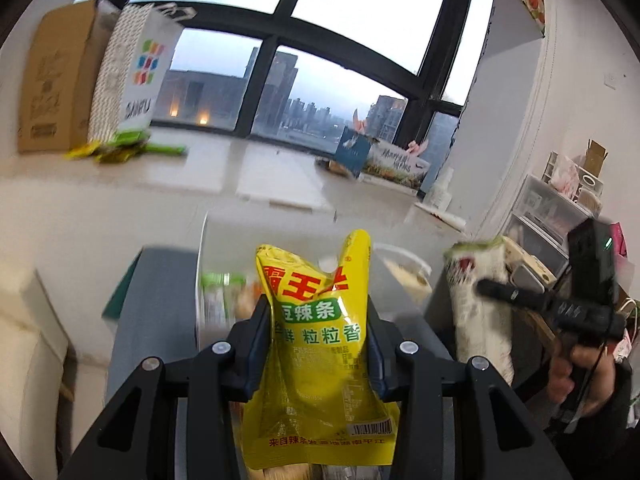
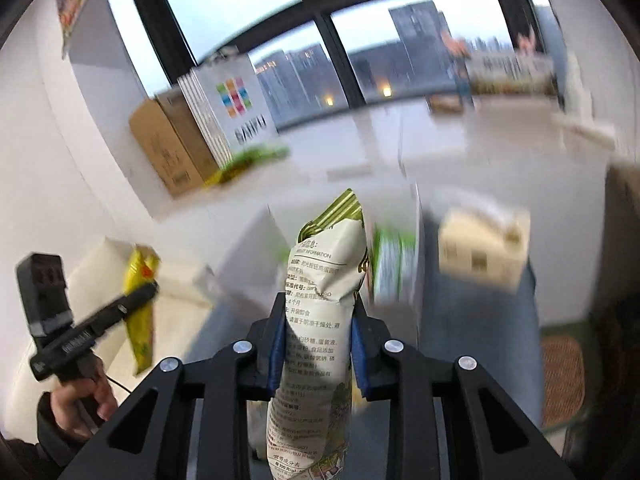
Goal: Organize snacks
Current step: 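Lower the pickle pouch and white snack bag into the box with both grippers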
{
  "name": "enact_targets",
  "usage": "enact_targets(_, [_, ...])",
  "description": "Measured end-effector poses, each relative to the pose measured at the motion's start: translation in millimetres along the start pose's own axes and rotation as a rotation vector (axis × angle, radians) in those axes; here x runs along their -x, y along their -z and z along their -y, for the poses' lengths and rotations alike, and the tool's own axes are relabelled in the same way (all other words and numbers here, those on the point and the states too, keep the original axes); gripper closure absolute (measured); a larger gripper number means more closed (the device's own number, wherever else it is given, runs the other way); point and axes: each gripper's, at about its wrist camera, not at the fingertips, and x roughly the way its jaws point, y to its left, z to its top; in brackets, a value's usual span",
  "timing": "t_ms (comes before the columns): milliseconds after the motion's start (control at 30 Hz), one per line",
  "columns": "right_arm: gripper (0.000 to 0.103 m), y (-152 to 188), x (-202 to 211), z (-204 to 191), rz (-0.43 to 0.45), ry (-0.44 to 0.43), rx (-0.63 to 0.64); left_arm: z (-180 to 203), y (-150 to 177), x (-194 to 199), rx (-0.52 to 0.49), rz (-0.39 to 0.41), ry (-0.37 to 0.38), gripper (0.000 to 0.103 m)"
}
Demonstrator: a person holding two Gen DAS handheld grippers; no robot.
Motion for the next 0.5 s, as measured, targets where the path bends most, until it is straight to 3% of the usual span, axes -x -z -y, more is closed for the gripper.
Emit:
enact_targets(167, [0.073,-71.7,-23.8,-7.1,0.054,0.038,0.035,-3.3,-49.9,-47.0,-0.031,-0.011,-0.011,0.058])
enact_targets(367, [0.073,-115.0,-90.5,9.5,-0.012,0.137,0.042,-18.3,-74.9,-112.1,-0.050,-0.078,-0.061,0.055])
enact_targets(433, [0.070,-116.3,-107.5,19.1,-0.053,0.122,0.016,-20.4,-73.7,-126.6,-0.067,-0.100,-0.082,0.039])
enact_targets(467, [0.068,-115.7,-115.7,23.7,-0.062,0.117,0.008,-22.2,-72.8,-134.3,-0.071,-0.115,-0.102,0.012])
enact_targets(500, [0.041,-114.8,-124.9,28.3,-0.078,0.115,0.004,-25.3,-71.0,-142.8,-0.064,-0.146,-0.112,0.000])
